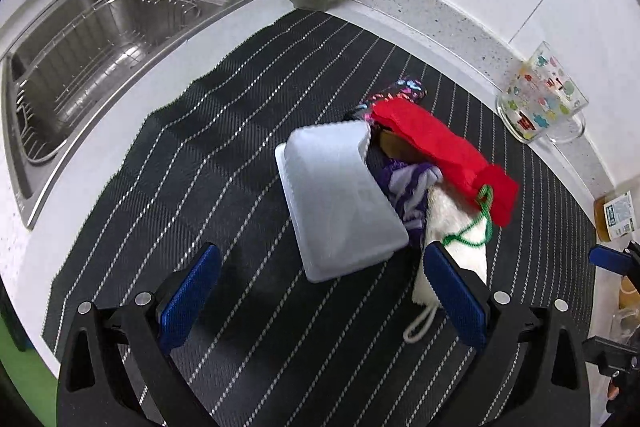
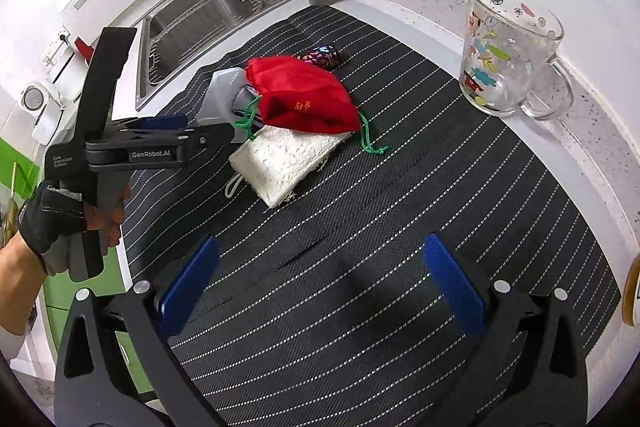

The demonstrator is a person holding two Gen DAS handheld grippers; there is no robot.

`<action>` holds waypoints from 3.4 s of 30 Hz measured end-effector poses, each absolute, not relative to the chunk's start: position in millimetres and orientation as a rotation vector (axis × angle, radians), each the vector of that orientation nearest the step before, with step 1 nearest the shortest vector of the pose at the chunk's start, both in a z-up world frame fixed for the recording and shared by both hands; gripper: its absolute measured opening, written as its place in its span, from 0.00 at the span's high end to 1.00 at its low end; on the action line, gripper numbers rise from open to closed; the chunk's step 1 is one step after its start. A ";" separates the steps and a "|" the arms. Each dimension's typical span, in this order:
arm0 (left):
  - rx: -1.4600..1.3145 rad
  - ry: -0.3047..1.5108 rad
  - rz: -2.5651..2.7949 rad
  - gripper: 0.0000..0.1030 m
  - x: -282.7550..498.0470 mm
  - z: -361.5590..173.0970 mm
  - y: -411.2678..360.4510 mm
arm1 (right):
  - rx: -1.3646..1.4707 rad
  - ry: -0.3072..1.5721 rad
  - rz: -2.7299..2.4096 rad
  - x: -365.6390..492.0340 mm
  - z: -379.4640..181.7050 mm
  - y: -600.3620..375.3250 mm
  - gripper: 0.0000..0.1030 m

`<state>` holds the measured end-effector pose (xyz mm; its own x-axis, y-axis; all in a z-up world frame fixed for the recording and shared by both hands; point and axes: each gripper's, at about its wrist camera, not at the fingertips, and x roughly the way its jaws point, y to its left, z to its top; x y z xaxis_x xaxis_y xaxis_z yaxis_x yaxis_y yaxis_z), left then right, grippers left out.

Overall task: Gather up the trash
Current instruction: 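Grasp the white plastic box with the left gripper and lift it, then grasp the red drawstring bag with the right gripper while the left gripper lifts the box, then carry both items over the pink bin and open both grippers to drop them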

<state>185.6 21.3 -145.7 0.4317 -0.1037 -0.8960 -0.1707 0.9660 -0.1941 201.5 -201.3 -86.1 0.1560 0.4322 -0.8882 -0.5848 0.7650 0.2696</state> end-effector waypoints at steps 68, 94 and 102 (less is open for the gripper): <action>-0.329 0.935 0.141 0.61 21.5 -23.7 21.5 | -0.295 0.968 1.042 164.3 -5.8 -145.5 0.90; -0.592 0.886 0.619 0.61 -293.3 -66.0 101.6 | -0.522 1.000 1.535 -113.0 -42.8 24.2 0.90; -0.652 0.955 0.594 0.61 -313.9 -202.4 135.9 | -0.572 1.096 1.476 -142.6 -162.8 58.0 0.90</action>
